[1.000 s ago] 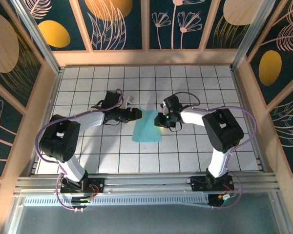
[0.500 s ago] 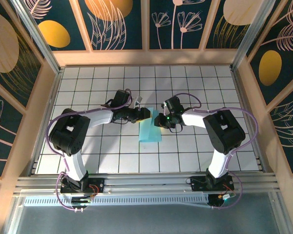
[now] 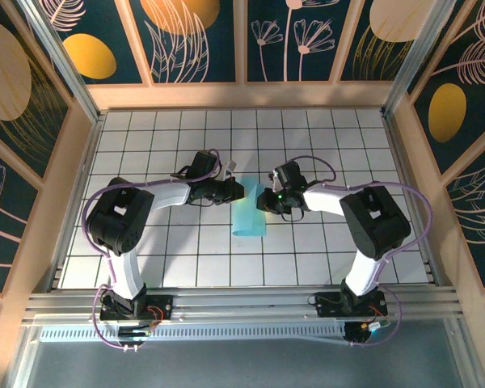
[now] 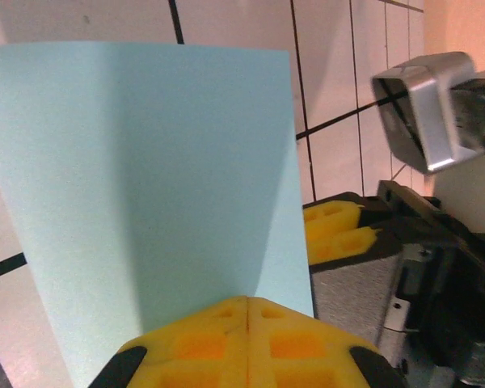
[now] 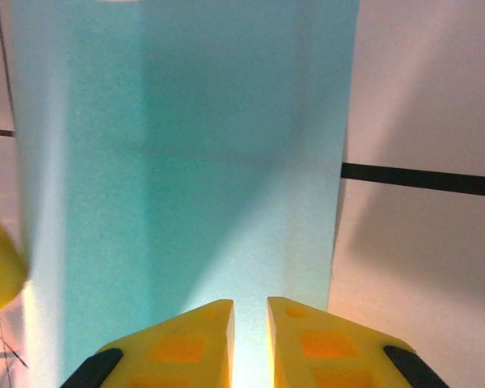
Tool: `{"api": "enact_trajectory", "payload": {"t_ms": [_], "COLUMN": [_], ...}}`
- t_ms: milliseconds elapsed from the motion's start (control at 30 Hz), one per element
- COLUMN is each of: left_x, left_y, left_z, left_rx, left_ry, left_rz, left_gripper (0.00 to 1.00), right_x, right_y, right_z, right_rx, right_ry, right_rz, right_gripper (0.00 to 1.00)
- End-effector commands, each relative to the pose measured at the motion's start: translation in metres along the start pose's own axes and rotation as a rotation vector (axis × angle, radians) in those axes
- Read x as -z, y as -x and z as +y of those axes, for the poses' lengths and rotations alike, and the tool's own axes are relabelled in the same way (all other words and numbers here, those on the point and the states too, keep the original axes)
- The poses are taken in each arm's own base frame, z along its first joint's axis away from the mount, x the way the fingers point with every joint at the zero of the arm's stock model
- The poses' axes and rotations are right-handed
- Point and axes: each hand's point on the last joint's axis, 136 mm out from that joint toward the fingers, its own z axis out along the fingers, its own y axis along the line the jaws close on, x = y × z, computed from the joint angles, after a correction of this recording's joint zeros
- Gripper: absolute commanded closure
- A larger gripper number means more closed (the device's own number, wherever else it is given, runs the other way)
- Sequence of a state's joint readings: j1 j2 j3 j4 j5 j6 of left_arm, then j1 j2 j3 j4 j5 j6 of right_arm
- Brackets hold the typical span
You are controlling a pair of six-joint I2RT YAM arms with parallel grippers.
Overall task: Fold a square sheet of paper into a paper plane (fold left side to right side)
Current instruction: First fold in half a square sheet of paper at the center of the table.
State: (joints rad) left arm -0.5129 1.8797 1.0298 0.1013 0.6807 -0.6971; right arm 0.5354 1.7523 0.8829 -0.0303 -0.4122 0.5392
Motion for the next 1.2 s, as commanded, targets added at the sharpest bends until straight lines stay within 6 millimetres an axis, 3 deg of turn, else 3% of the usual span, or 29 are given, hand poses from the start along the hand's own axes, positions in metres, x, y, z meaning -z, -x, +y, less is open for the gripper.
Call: {"api": "enact_trajectory", "payload": {"t_ms": [0,233,367,467,800,967,1167], "left_x": [-0.005,-0.004,-0.004,-0.004,-0.006,-0.006,-0.004], "left_y": [0.003,0.003,0.002,0.001,0.002,0.002,0.003], "left_z": [0.002,0.001,0.001,0.001,-0.001,-0.001,-0.005], "left_rx": [-0.004,-0.004,-0.002,0.000,-0.006,-0.006,-0.008], "left_ry": [0.013,0.011,0.014,0.017,0.011,0.011,0.001], "left_rz": [-0.007,-0.007,-0.008,-0.004,-0.004,-0.003,-0.012], "left_gripper": [0.97,1.00,1.00,1.00,1.00,1.00,0.98], "right_x": [0.018,0.052,0.067,0.063,0.032,0.025,0.022], "right_y": [0.013,0.021,0.020,0.016,0.009,0.004,0.003], "right_z": [0.007,0.003,0.028,0.045,0.062,0.059,0.057], "right_rx": [0.001,-0.024,-0.020,-0.023,-0.035,-0.047,-0.064], "right_ry": [0.018,0.088,0.267,0.374,0.436,0.437,0.433], "right_rz": [-0.069,-0.151,-0.179,-0.150,-0.077,-0.059,-0.054], "right_gripper": [0.81,0.61,0.43,0.38,0.42,0.51,0.71]}}
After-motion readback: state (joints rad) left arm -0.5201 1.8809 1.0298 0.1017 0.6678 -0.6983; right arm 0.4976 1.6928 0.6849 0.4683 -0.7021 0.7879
